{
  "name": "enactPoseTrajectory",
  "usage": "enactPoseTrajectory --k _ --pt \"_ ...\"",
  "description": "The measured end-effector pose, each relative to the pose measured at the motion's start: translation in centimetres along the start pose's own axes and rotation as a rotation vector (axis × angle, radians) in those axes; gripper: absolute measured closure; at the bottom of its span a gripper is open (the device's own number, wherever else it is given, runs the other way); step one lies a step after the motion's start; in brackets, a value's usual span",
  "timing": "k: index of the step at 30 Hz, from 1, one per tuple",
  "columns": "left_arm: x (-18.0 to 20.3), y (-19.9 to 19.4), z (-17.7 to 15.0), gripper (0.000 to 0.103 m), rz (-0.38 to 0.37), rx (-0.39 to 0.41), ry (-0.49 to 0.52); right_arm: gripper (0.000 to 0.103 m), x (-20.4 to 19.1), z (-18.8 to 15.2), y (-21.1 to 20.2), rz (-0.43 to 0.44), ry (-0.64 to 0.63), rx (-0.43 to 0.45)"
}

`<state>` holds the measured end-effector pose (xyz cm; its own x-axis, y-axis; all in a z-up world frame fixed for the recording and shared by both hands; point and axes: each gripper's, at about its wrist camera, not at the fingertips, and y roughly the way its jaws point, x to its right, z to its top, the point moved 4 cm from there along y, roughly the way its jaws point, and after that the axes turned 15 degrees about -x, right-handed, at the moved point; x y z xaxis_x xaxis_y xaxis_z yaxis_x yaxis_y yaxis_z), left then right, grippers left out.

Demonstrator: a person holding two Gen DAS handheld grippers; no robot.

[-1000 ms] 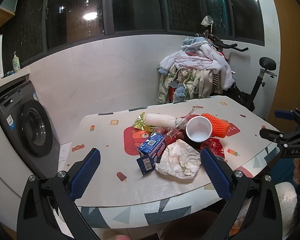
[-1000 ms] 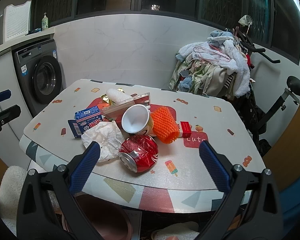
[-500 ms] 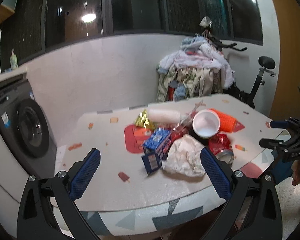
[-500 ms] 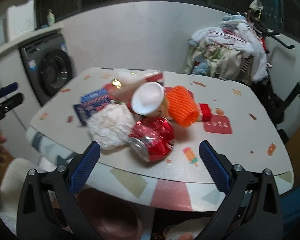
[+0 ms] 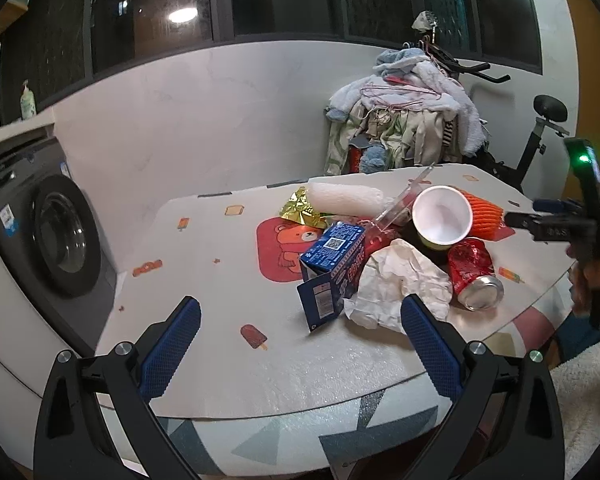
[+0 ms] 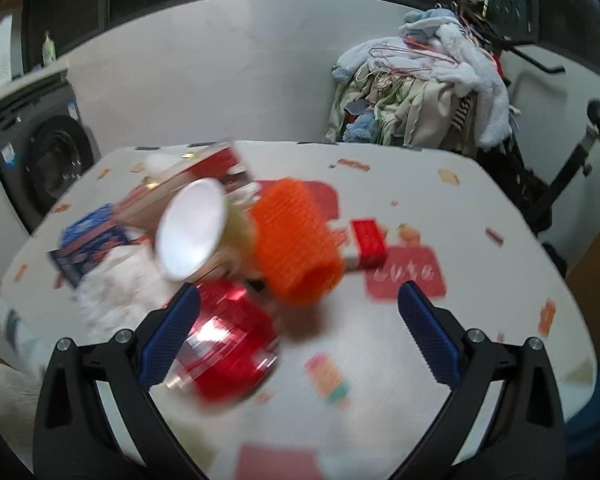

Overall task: Collect trash
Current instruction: 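Grasp the blue ice-cream box with the left tool while the right tool grasps the orange foam net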

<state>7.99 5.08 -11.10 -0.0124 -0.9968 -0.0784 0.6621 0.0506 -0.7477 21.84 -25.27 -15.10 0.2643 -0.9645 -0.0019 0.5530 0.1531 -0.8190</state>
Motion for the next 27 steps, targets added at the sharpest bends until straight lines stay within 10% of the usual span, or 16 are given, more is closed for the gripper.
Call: enactPoseTrajectory --k 7,9,11,20,27 --pt "-0.9 2.0 0.5 0.005 -0.048 -0.028 -0.05 0.03 1.2 4.8 5.1 0.032 -0.037 -0.056" --pt "-0.9 2.5 0.7 0.008 -0.061 -0.038 -0.053 0.069 1.0 4.9 6.1 0.054 -0.05 -0.094" --pt "-0.8 3.0 0.9 0.015 -0.084 -0.052 -0.051 0.075 0.8 4.9 6.6 0.065 -0.064 -0.116" --pt "0.5 8.3 5.2 0.029 -0.195 -0.125 0.025 0.076 2.3 4.7 -1.4 0.003 0.001 0.168" --pt "1.7 14.5 7.7 0.03 -0.195 -0.227 0.108 0.076 2.3 2.6 -3.3 0.051 0.023 0.188"
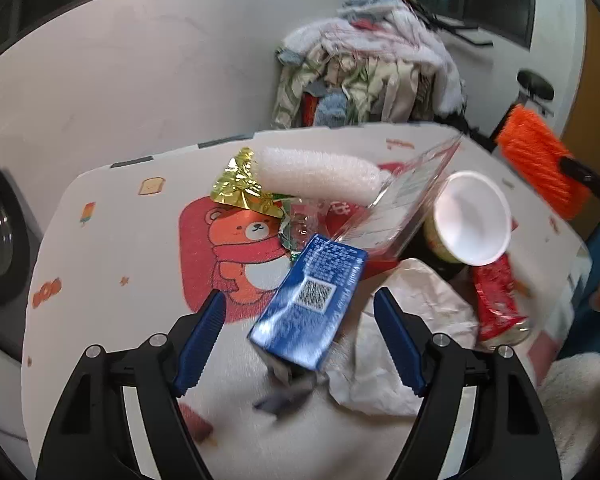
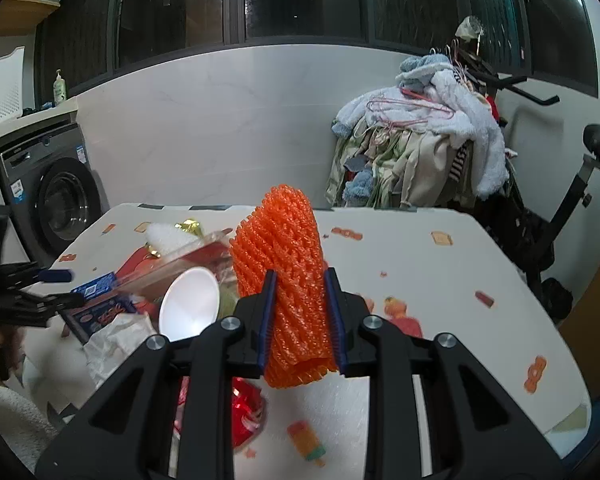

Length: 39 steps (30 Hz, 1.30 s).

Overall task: Collect trash
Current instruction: 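Grasp the blue ice-cream box with the left tool while the right tool grasps the orange foam net, then lower both tools to the brown bin and release the box and net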

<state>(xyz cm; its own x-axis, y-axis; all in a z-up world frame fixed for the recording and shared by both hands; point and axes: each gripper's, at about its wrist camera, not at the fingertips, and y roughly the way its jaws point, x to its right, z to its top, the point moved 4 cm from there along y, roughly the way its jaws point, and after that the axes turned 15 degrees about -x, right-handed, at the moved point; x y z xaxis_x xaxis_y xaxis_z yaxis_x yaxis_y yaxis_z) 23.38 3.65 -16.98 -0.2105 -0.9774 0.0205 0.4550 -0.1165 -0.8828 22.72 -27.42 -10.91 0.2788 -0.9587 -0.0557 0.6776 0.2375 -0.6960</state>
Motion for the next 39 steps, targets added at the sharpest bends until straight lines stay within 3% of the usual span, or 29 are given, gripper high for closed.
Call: enactPoseTrajectory --k 1,2,5,13,19,26,32,35,39 --pt "0.1 0.5 0.1 0.036 0.004 -0.014 0.01 0.076 0.1 -0.4 0.0 0.001 0.007 -0.004" --pt "0.4 1.3 0.1 0.049 0.003 -0.044 0.032 0.076 -0.1 -1.0 -0.2 0.003 0.012 -0.009" --pt "0.9 1.2 0.0 0.057 0.04 -0.031 0.08 0.076 -0.2 -2.0 -0.4 0.015 0.028 -0.025" --pt "1.6 -2.2 -0.4 0.059 0.126 0.021 0.105 0.077 -1.0 -2.7 -2.1 0.023 0.022 -0.016" --pt "2.1 -6.5 -1.7 0.059 0.112 0.068 0.09 0.077 -2.2 -2.9 -4.3 0.04 0.01 0.001" --pt "4.3 -11.2 -5.9 0.059 -0.024 0.12 0.074 0.077 -4.5 -4.4 -7.2 0.065 -0.019 0.016" --pt "9.3 -13.4 -11.7 0.059 -0.15 0.152 0.207 0.077 -5.6 -6.1 -9.7 0.081 -0.028 0.025" --pt "11.8 -12.8 -14.4 0.059 -0.203 0.129 0.272 0.076 -6.0 -7.5 -10.5 0.085 -0.035 0.02" --pt "14.9 -9.6 -18.3 0.059 -0.214 0.028 0.367 0.076 -6.1 -9.8 -10.8 0.101 -0.029 -0.006"
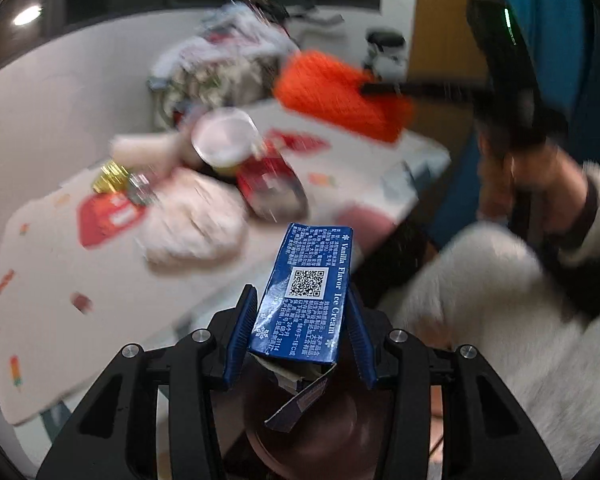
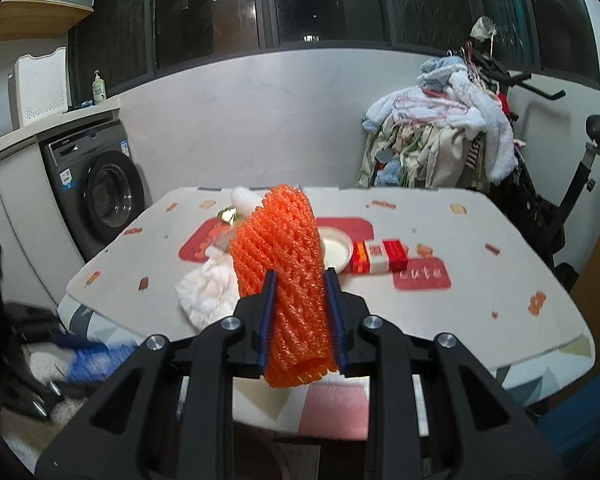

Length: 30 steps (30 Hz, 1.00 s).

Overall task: Collect trash
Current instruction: 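Lower both tools to the brown bin and release the box and net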

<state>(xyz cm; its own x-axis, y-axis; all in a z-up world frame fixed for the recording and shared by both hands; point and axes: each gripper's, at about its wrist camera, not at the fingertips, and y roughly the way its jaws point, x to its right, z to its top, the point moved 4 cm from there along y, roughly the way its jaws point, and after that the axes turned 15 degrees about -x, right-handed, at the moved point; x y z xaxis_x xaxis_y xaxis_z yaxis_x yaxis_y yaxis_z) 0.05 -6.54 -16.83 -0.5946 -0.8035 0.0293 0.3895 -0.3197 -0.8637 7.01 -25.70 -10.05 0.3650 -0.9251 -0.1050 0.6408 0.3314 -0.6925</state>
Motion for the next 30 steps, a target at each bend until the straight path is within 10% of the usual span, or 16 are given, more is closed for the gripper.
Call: enactPoseTrajectory --k 11,17,30 --pt "1.1 10.1 -4.6 0.057 -0.013 -0.256 -0.019 0.076 -0.9 -5.9 2.6 0.038 -0.01 -0.129" --pt "-1.7 6.1 -4.0 0.02 0.042 -0.078 -0.153 0.076 -2.6 -8.4 4.5 0.116 -0.047 -0.198" --pt "-6.1 -2.9 -6.4 0.01 0.205 0.205 -0.415 0.076 -10.5 -15.7 11.7 0.264 -0.246 -0.588"
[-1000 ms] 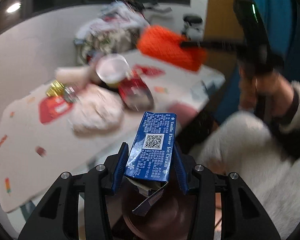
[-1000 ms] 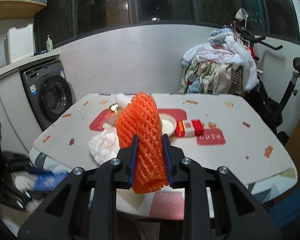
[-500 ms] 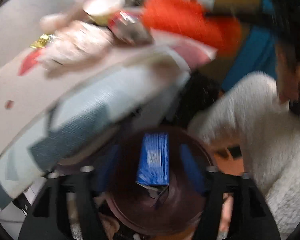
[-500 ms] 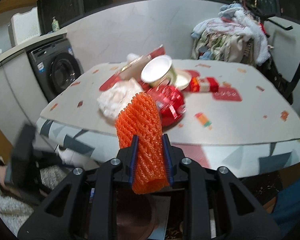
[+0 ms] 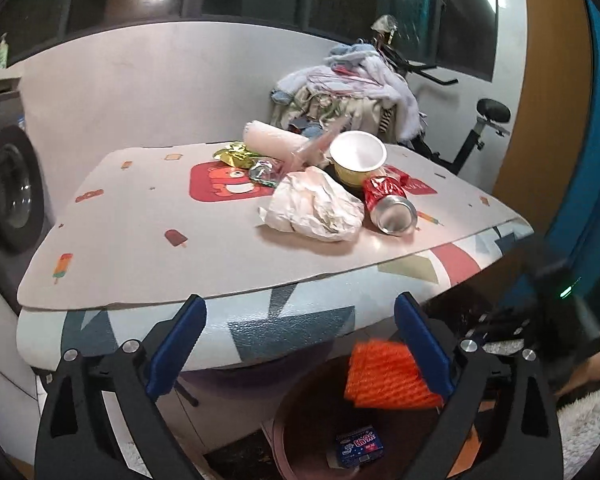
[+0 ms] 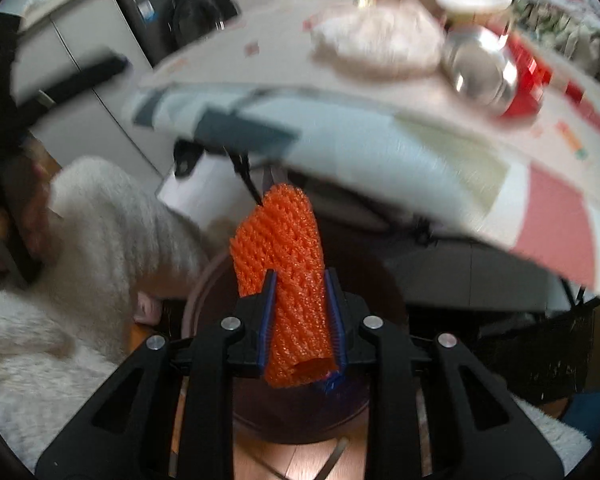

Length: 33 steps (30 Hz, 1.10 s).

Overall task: Collect trash
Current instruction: 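Lower both tools to the brown bin and release the box and net, then move the right tool to the crushed red cola can and grasp it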

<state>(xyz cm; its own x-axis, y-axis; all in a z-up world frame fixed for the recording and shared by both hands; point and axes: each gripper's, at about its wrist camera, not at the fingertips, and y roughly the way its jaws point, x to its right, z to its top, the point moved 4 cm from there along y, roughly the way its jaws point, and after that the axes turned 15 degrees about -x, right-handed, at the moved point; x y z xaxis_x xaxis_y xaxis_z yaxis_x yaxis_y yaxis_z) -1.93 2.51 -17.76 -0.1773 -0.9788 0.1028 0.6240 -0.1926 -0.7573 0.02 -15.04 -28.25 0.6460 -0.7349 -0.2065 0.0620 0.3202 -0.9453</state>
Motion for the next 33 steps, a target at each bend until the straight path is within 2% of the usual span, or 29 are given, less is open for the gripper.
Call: enactPoseTrajectory --k 4,10,19,22,23,25,26,27,30,33 --pt "0.3 0.9 -0.2 0.01 0.019 -0.051 0.014 0.076 1.1 0.0 2.5 -0.015 0.061 -0.083" --pt "1.5 2.7 -0.6 0.01 0.031 -0.099 0.069 0.076 1.8 0.2 4.8 -0.052 0.103 -0.148" --pt "1.2 3.9 -0.7 0.01 0.053 -0.137 0.053 0.075 3.1 0.1 4.5 -0.05 0.144 -0.139" --pt "1.0 4.1 -0.8 0.01 0.057 -0.144 0.045 0.072 3.4 0.1 4.1 -0.047 0.162 -0.131" --pt "1.0 4.1 -0.8 0.01 0.058 -0.145 0.043 0.067 3.6 0.2 4.0 -0.049 0.168 -0.129" --pt "0.9 4.2 -0.8 0.01 0.06 -0.147 0.041 0.045 4.0 0.1 3.9 -0.047 0.18 -0.126" --pt "0.9 4.1 -0.8 0.01 0.061 -0.147 0.04 0.028 4.1 0.2 3.9 -0.052 0.186 -0.122" --pt "0.9 4.1 -0.8 0.01 0.061 -0.147 0.04 0.02 4.2 0.2 3.7 -0.061 0.191 -0.116" --pt "0.9 4.1 -0.8 0.01 0.063 -0.148 0.037 0.007 4.1 0.4 2.8 -0.07 0.186 -0.079" --pt "0.8 4.2 -0.8 0.01 0.065 -0.149 0.034 0.006 3.7 0.5 1.6 -0.094 0.171 -0.033"
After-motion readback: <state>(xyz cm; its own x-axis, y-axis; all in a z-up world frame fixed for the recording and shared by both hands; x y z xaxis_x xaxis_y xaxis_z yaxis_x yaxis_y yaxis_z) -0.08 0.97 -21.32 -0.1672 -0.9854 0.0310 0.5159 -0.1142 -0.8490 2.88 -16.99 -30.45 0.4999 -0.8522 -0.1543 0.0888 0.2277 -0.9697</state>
